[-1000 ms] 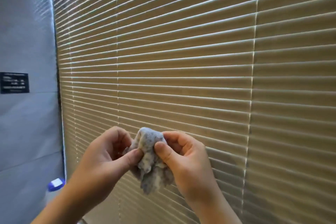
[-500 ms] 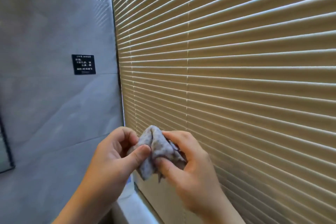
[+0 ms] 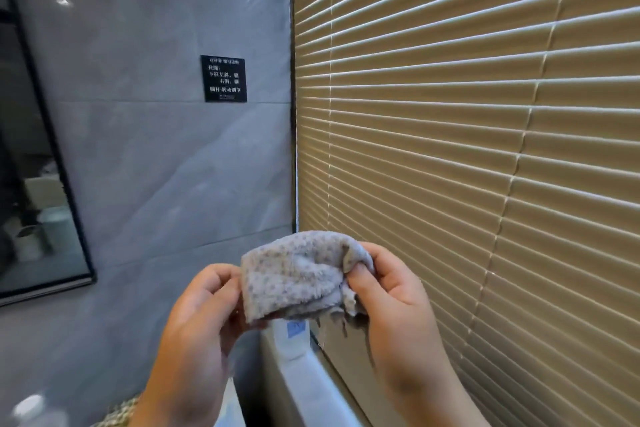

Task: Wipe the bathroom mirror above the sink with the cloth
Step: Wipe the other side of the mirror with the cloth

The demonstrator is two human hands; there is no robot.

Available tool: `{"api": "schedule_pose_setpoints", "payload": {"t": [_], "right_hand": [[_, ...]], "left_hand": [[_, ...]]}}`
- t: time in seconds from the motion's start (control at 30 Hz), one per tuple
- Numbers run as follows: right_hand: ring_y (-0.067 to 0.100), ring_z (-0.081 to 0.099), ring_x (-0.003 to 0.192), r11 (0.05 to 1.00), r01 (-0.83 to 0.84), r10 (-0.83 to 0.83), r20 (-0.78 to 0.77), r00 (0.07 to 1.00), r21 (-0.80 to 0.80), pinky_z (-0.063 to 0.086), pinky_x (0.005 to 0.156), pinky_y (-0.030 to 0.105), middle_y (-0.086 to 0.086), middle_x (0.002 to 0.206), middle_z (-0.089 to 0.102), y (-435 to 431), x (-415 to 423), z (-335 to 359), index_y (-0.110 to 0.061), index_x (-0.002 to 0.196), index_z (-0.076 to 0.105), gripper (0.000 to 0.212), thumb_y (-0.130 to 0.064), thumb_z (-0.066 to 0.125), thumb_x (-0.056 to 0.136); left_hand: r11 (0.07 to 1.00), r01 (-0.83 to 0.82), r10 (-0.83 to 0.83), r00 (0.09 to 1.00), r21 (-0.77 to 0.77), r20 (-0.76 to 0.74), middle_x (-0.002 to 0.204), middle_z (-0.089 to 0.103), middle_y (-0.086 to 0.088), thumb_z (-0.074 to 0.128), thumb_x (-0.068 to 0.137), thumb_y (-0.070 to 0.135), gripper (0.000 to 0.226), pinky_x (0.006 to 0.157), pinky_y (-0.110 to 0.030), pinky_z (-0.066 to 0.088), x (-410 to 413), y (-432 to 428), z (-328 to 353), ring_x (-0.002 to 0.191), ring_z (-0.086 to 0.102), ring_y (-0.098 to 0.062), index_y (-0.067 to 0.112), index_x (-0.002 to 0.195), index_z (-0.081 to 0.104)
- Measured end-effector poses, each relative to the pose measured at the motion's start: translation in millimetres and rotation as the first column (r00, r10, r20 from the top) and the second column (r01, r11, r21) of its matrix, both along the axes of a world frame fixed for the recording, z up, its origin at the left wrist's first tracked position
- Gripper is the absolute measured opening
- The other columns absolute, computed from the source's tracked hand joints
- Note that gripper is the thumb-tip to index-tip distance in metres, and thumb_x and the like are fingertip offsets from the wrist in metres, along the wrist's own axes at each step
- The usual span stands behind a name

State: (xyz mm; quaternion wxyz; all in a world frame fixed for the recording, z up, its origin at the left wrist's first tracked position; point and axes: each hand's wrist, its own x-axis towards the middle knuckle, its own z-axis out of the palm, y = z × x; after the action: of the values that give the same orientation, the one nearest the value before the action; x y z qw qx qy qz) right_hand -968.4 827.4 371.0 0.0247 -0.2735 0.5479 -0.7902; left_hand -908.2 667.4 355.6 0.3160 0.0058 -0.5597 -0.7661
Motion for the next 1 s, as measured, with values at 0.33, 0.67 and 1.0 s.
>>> {"api": "schedule_pose_setpoints", "payload": {"t": [0.33,0.67,1.0], "right_hand": [[0.029,0.063,0.082,0.957,-0.277,0.268,0.109,0.957,0.081,0.048,0.078,0.048,0.019,0.087,0.068,-39.4,-35.3,-36.2,-0.008,0.086,0.068,0.054,-0.059,0.062,0.072],[0.011,0.069,0.072,0.839,-0.449,0.464,0.026,0.885,0.307,0.05,0.057,0.021,0.002,0.089,0.074,-54.8,-37.6,-36.0,-0.017,0.112,0.062,0.037,-0.01,0.07,0.076],[0.023,0.073,0.092,0.802,-0.58,0.587,0.374,0.719,-0.143,0.057,0.065,0.036,0.002,0.117,0.072,-66.0,-33.7,-46.5,-0.031,0.131,0.052,0.105,-0.058,0.093,0.038]], "left_hand": [[0.962,-0.214,0.241,0.958,-0.172,0.153,0.08,0.062,-0.033,0.079,0.058,0.048,0.052,0.072,-0.054,0.051,-0.8,-17.7,0.1,0.074,0.06,-0.033,0.002,0.078,0.064],[0.902,-0.398,0.432,0.822,-0.168,0.371,0.08,0.07,-0.023,0.063,0.091,0.021,0.017,0.074,-0.057,0.052,1.5,-26.1,-0.8,0.07,0.066,-0.033,0.012,0.077,0.064],[0.91,-0.414,0.388,0.845,-0.008,0.368,0.094,0.072,-0.019,0.049,0.099,0.021,0.021,0.076,-0.049,0.056,1.4,-28.9,1.6,0.085,0.071,-0.035,0.006,0.106,0.061]]}}
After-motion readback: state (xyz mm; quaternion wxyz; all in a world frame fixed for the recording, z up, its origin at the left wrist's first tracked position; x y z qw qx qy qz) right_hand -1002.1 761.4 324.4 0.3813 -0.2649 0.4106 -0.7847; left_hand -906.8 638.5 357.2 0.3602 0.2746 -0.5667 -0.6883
